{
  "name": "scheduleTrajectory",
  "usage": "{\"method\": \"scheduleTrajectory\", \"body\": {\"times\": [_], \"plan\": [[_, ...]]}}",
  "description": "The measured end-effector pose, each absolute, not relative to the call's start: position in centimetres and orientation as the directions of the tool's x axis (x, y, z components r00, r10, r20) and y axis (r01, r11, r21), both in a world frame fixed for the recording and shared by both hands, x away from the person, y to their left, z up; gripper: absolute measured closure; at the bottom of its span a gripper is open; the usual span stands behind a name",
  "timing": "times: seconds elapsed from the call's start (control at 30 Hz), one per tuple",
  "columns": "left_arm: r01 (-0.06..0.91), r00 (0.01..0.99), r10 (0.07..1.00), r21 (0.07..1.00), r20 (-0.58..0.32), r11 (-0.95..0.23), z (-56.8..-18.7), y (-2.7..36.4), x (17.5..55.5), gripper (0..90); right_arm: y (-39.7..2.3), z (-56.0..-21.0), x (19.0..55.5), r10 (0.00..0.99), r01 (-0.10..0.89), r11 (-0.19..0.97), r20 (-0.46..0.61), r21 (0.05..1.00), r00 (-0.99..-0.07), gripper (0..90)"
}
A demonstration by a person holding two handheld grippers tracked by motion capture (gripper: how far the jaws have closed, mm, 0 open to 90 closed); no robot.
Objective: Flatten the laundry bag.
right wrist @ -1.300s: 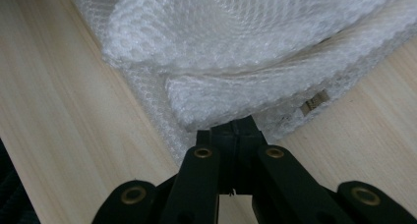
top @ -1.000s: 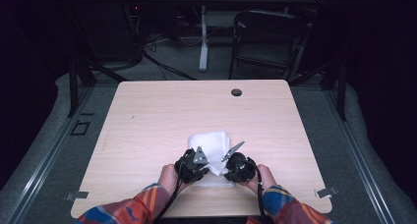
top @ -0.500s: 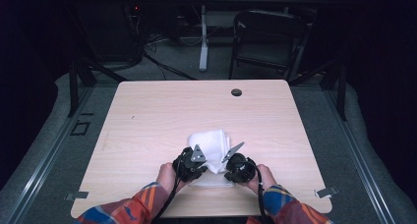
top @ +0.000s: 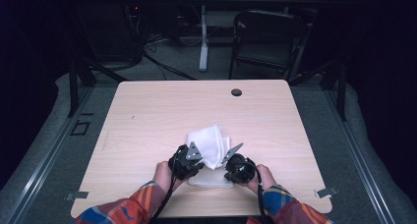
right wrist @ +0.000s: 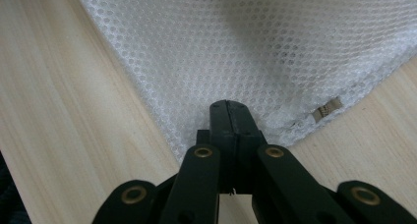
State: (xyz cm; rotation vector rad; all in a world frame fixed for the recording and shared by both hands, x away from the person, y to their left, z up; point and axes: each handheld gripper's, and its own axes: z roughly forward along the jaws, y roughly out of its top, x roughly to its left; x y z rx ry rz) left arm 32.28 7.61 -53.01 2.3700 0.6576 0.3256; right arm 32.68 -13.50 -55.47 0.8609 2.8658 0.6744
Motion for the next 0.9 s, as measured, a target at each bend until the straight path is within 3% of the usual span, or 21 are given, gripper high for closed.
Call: {"method": "scheduleTrajectory", "body": {"times": [0.9], "plan": [[0.448,0.792,0.61,0.656,0.024,-0.607,-51.6,12.2,31.6,83.2,-12.9,-55.3,32.4,0.536,0.491,0.78,-0.008,0.39,-0.844,90.0]]}}
